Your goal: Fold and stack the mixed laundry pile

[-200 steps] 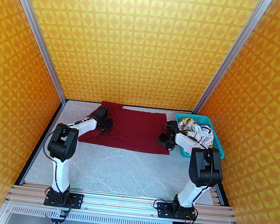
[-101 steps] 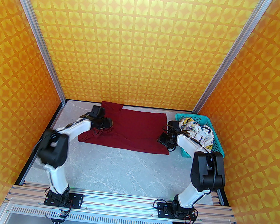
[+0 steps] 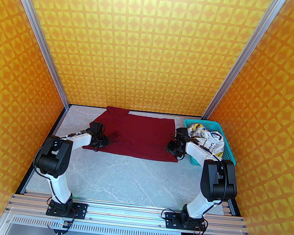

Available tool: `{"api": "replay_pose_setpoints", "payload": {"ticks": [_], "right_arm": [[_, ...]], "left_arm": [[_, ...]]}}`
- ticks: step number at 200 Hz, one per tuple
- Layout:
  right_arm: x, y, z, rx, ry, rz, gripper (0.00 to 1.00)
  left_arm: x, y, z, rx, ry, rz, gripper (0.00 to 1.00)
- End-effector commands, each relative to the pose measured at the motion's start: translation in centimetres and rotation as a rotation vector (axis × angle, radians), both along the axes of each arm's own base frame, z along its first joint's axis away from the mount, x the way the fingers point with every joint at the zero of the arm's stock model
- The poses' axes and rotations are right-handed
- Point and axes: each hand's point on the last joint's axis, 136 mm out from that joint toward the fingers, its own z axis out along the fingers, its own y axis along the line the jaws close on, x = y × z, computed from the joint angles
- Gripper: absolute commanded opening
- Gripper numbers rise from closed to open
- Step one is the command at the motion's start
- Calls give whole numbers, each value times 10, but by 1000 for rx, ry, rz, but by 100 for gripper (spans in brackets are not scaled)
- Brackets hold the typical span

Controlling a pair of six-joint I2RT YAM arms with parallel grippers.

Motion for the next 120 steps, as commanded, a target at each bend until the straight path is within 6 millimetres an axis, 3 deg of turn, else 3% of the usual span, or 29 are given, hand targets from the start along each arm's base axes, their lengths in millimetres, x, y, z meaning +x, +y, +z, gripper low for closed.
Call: {"api": "replay_pose_setpoints", "payload": {"ticks": [1, 42, 82, 106, 120], "right_arm": [[0, 3, 0, 14, -10, 9, 37], [1, 3, 1, 13, -10, 10, 38], [4, 6, 0, 27, -4, 14, 38], [4, 4, 0, 16, -3, 13, 38], [2, 3, 1, 8, -1, 12, 38]], "left_arm": [[40, 12, 18, 51, -112, 44, 40], [74, 22, 30, 89, -165, 31, 41], [108, 21, 25, 117, -233, -12, 41], [126, 19, 36, 137, -293, -49, 49], [131, 18, 52, 147, -329, -64, 49]]}}
